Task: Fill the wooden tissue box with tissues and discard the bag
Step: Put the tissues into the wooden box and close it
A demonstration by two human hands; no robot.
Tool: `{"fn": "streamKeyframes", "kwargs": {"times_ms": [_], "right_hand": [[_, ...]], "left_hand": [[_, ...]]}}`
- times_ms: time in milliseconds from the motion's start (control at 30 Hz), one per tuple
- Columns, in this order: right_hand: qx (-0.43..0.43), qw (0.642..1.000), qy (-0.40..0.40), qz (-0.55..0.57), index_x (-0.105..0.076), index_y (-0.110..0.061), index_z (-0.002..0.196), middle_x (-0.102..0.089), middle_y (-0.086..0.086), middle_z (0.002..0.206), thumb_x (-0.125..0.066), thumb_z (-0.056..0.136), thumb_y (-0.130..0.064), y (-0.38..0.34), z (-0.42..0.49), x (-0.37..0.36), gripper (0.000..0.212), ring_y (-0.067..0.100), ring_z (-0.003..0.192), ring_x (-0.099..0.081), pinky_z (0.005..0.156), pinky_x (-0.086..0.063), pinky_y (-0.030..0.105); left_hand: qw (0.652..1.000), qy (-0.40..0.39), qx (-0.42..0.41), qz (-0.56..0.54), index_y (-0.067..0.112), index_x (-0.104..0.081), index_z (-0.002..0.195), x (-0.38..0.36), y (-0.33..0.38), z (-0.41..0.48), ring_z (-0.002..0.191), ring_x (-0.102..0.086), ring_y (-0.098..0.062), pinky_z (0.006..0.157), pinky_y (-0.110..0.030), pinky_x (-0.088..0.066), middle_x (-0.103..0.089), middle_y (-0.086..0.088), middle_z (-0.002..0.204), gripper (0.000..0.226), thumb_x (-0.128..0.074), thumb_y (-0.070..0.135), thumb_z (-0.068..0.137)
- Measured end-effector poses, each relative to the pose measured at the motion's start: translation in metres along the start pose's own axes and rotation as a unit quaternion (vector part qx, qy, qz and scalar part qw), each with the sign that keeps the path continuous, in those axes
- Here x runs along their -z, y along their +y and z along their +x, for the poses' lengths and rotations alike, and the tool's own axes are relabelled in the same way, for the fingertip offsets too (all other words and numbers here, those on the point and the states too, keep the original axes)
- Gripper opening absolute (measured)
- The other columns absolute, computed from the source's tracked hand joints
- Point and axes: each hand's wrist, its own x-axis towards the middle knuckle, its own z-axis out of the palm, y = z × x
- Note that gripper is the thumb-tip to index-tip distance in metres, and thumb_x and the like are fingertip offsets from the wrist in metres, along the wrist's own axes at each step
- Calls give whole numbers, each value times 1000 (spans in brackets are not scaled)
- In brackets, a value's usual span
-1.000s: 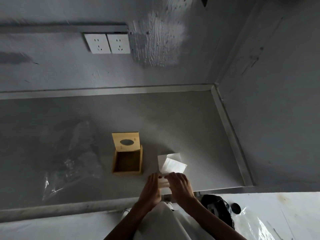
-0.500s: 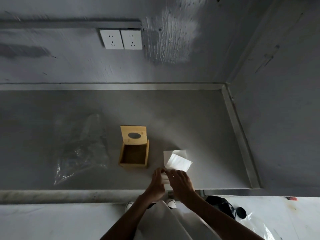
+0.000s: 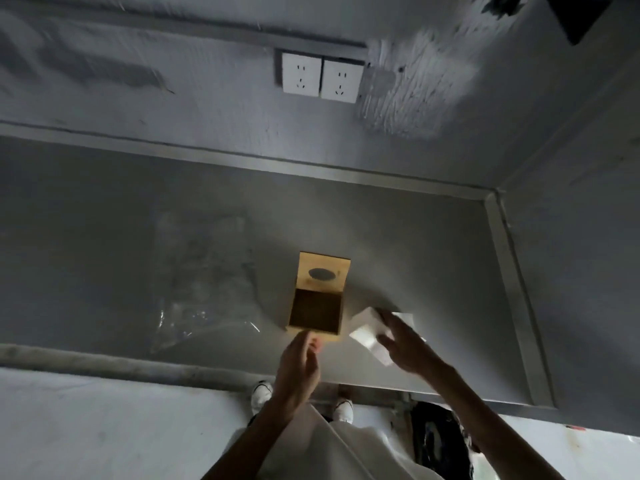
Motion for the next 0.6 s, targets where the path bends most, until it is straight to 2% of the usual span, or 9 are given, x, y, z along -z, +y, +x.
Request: {"fn": "streamKeyframes", "kwargs": {"times_ms": [33,100,167,233,300,367,433,500,600], "right_hand": [[-2,1000,-5,18,-32,-16,146,-43,4,147,-53,95,-16,-23,12,12,56,24,134,-42,110,-29,31],[19,999,-21,30,-32,-20,146,-44,4,146,-53,95,-19,-63,36,30,55,24,133,-43,111,-32,37],[43,997,-70,4,-29,-25,147,-45,4,146,-51,95,-19,-97,62,32,56,25,131,-46,108,-38,38],[30,988,-146,-41,-18,-29,150,-37,5,152,-49,97,-21,-120,85,23,62,28,134,-42,108,-37,40],[-1,975,-201,-99,-11,-27,152,-38,12,151,-47,97,-20,-131,101,8,66,31,132,-44,107,-37,40],[-21,962,-237,-133,-17,-24,150,-48,16,142,-48,94,-16,-137,110,-4,64,31,121,-52,98,-42,37],[-35,955,-255,-146,-27,-19,146,-50,14,138,-48,93,-13,-141,114,-8,58,30,119,-52,92,-40,34],[-49,952,-261,-151,-28,-18,146,-49,12,139,-47,92,-12,-143,118,-9,57,29,122,-50,93,-38,32],[-65,949,-267,-156,-29,-16,146,-46,11,141,-46,92,-8,-139,128,-13,57,27,126,-46,95,-35,28]], "left_hand": [[998,60,21,-8,13,-60,101,17,-7,7,87,-62,-13,77,-33,-55,-66,-2,96,22,-49,0,88],[992,111,51,-12,11,-56,111,40,-13,27,93,-58,-18,80,-34,-52,-61,-5,104,25,-52,0,88],[993,64,96,-2,9,-51,125,53,-24,52,106,-54,-23,89,-33,-46,-55,-8,118,33,-51,9,92],[990,-30,139,-8,11,-49,132,57,-34,74,110,-53,-25,97,-38,-44,-56,-11,123,37,-49,20,96],[978,-126,155,-58,16,-52,128,59,-33,86,102,-57,-22,93,-36,-48,-62,-10,118,33,-47,17,95],[966,-188,142,-105,20,-53,121,61,-33,90,101,-58,-18,81,-20,-48,-63,-5,113,37,-45,-1,91],[957,-207,147,-141,15,-49,125,62,-35,93,101,-57,-15,72,-7,-46,-60,-3,111,47,-44,-13,87],[950,-211,165,-159,8,-44,130,62,-40,96,99,-57,-14,71,-8,-48,-59,-4,111,51,-45,-16,85],[949,-223,165,-149,9,-45,129,62,-46,98,98,-57,-13,75,-15,-47,-59,-3,112,49,-44,-12,85]]}}
